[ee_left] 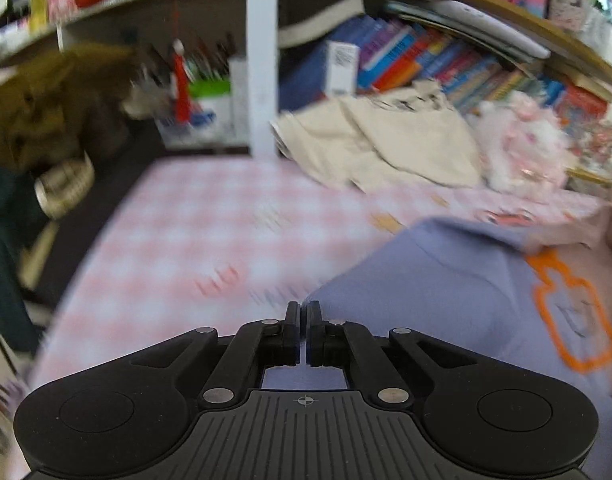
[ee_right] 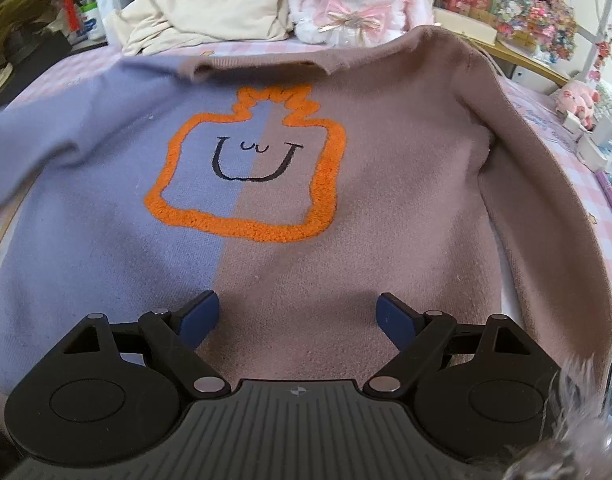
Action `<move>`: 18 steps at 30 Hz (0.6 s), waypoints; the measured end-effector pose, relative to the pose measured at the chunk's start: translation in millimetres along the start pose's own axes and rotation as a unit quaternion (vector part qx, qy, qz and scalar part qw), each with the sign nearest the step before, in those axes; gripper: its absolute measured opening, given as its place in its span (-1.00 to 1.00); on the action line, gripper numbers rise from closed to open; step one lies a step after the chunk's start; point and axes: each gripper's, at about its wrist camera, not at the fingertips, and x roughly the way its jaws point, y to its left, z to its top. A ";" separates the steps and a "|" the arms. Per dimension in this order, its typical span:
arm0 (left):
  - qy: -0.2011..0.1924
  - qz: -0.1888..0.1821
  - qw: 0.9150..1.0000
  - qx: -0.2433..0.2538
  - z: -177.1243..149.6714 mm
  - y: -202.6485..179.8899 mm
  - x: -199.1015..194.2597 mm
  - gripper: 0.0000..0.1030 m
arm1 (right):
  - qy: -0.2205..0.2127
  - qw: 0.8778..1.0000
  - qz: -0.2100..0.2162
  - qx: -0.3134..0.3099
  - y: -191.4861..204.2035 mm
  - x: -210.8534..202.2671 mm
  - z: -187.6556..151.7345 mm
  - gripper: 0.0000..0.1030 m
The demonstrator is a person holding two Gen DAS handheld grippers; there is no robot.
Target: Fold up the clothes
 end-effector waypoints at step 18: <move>-0.006 0.113 0.992 0.061 33.1 10.2 65.5 -0.28 | 0.021 0.995 0.060 -0.079 41.7 -3.4 -0.5 0.65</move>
